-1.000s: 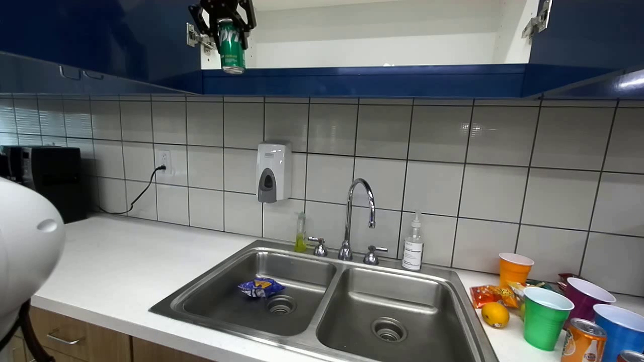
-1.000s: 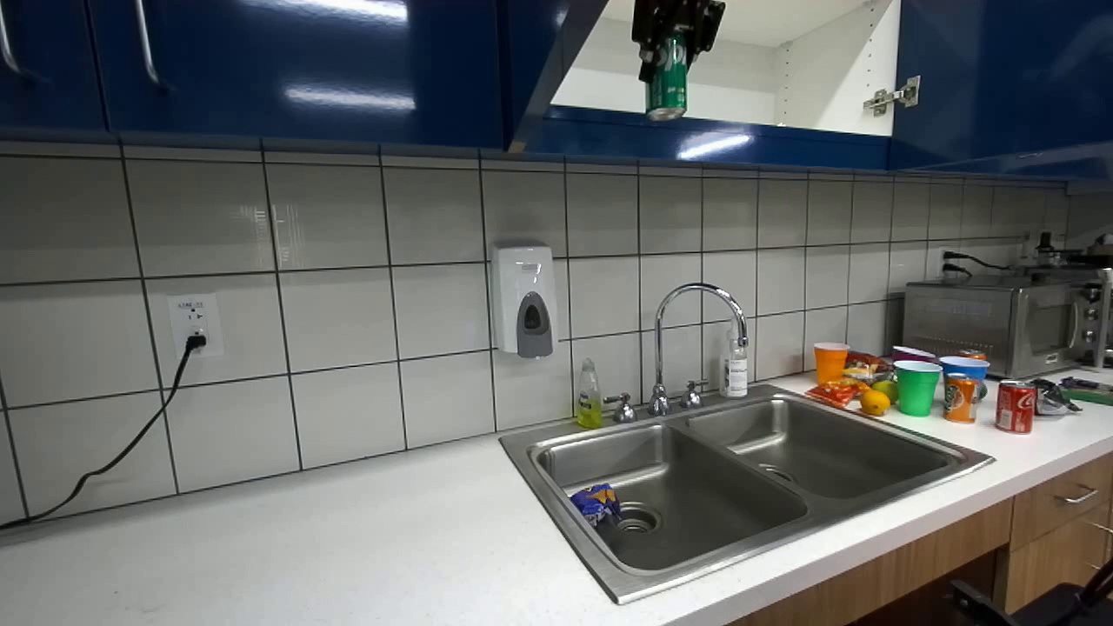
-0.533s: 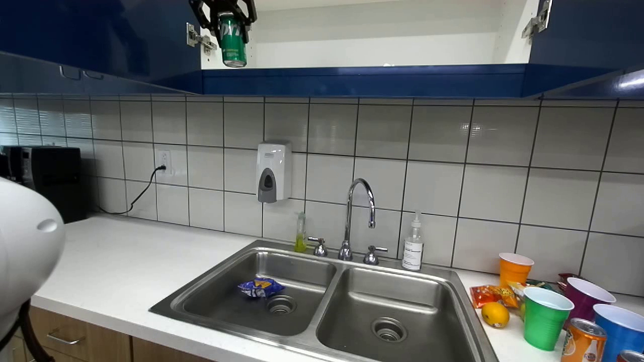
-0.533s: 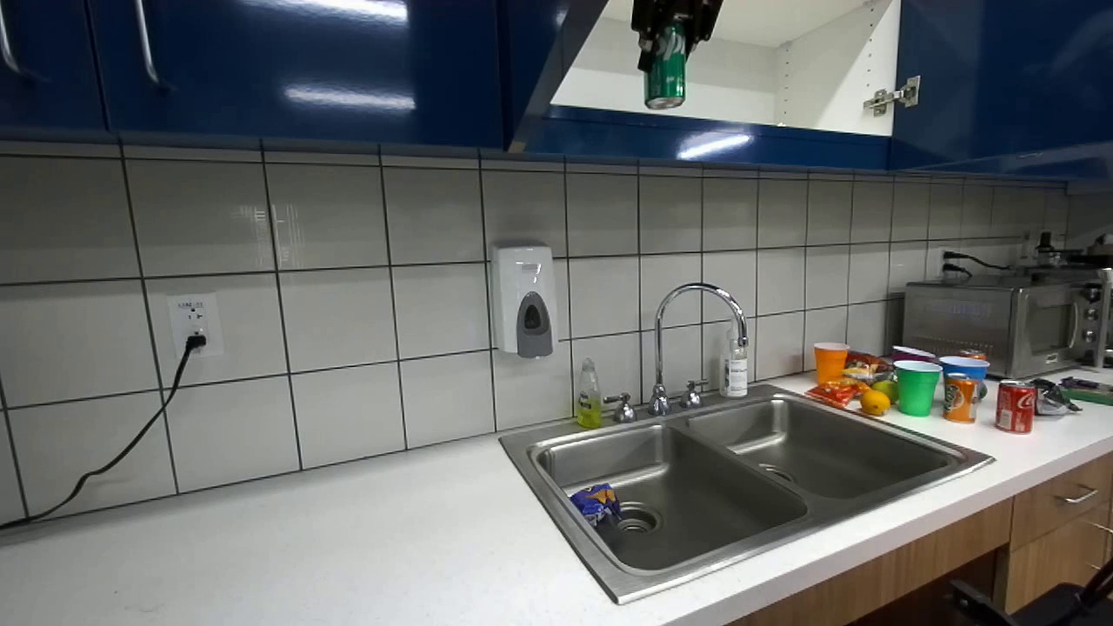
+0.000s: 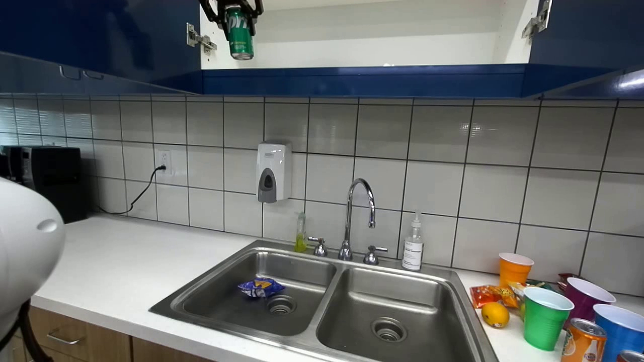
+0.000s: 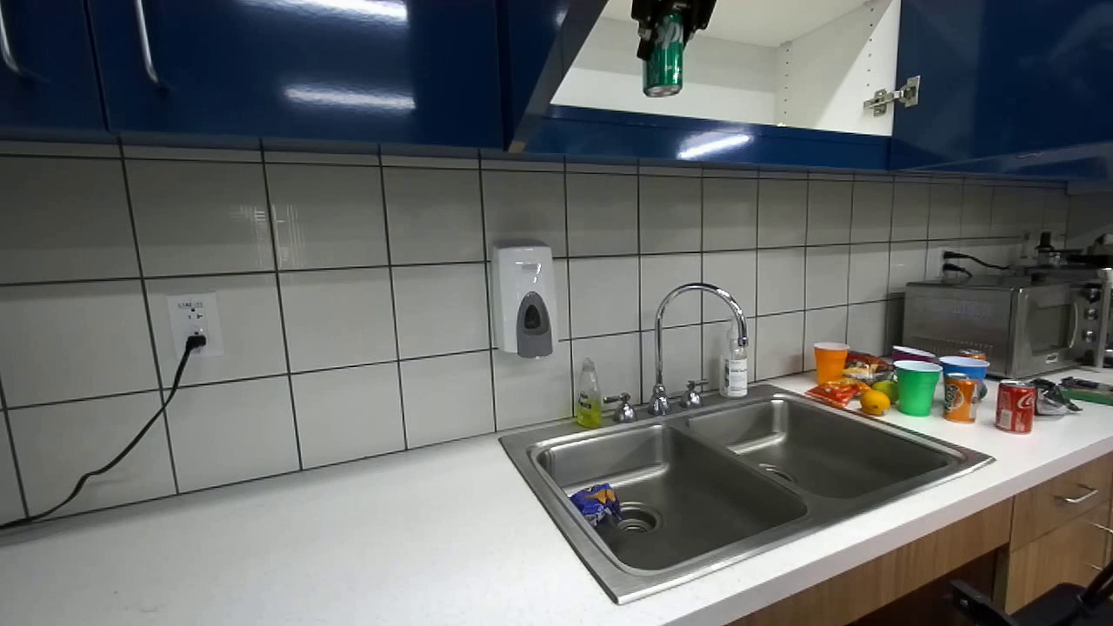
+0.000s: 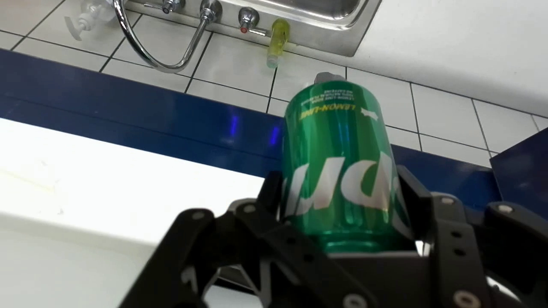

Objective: Remove the can from the sink and put it in the top cabinet

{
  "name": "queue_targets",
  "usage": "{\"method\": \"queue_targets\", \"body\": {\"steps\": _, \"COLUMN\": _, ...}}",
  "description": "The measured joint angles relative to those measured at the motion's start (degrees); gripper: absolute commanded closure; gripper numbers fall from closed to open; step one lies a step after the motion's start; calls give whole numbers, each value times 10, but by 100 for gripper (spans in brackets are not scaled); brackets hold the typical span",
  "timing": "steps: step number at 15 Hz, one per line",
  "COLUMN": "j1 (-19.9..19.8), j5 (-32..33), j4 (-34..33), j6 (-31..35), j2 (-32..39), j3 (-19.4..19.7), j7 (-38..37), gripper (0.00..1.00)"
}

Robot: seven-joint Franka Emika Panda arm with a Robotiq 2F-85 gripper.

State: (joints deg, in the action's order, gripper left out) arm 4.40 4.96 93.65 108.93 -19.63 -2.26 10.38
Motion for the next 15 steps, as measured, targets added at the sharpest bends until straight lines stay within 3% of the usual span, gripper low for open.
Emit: {"method": "queue_targets", "body": {"steps": 15, "j1": 0, "j5": 0, "j4": -77, "j6": -13, "j2": 43, "j3": 9, "j7": 38, "gripper": 60}}
